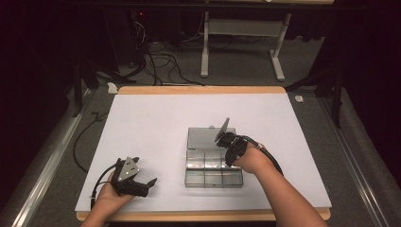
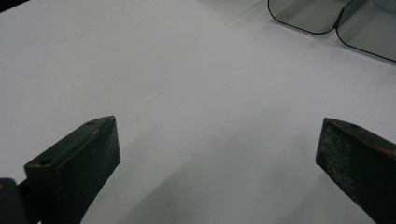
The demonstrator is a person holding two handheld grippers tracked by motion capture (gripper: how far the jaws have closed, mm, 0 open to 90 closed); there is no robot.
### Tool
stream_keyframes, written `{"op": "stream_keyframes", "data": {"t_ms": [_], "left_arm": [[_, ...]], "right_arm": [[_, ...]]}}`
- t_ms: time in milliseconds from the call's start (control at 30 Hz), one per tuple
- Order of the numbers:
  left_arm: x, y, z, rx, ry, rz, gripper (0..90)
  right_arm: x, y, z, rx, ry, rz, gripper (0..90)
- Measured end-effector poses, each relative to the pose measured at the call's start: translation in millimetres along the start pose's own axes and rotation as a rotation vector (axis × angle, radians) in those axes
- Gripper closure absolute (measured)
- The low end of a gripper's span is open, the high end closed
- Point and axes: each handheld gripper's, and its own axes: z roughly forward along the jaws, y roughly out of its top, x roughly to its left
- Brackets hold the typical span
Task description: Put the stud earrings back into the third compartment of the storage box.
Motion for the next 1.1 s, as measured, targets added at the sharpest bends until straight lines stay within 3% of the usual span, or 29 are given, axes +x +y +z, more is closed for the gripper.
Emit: {"op": "stream_keyframes", "data": {"t_ms": [233,333,367,400,533,700,767,900,933,967,1100], "left_arm": [[0.1,0.0,0.0,0.001,0.0,0.002,0.4],[-0.2,0.0,0.0,-0.001,0.0,0.0,0.5],[-0.2,0.0,0.1,0.0,0.001,0.0,0.5],[-0.2,0.0,0.1,0.0,0.001,0.0,0.4],[-0.1,0.0,0.0,-0.001,0.001,0.0,0.5],[-0.5,-0.1,0.1,-0.003,0.004,0.001,0.4],[-0.5,-0.1,0.2,-0.003,0.004,0.0,0.4],[-0.5,-0.1,0.3,-0.002,0.005,0.0,0.4],[-0.5,-0.1,0.3,-0.001,0.005,0.0,0.4],[-0.5,-0.1,0.3,-0.001,0.005,0.0,0.4],[0.0,-0.2,-0.2,-0.001,0.007,0.002,0.4]], "right_arm": [[-0.6,0.1,3.4,0.004,-0.007,-0.005,81.3],[-1.6,-0.2,-3.4,-0.018,-0.006,-0.012,81.0],[1.9,-1.0,-7.9,-0.007,-0.004,0.041,80.9],[-0.9,-1.4,-10.9,-0.028,-0.009,-0.003,80.7],[-0.3,-6.1,-26.2,-0.045,-0.018,0.027,80.6],[-9.4,-17.1,-41.9,-0.08,-0.032,0.025,80.2],[-15.0,-25.2,-49.7,-0.094,-0.031,0.06,80.0],[-21.3,-34.0,-51.9,-0.1,-0.038,0.073,79.6],[-23.4,-39.7,-52.2,-0.091,-0.034,0.112,78.5],[-27.3,-42.7,-51.3,-0.104,-0.034,0.093,78.3],[-33.1,-51.3,-50.1,-0.111,-0.035,0.107,77.7]]}}
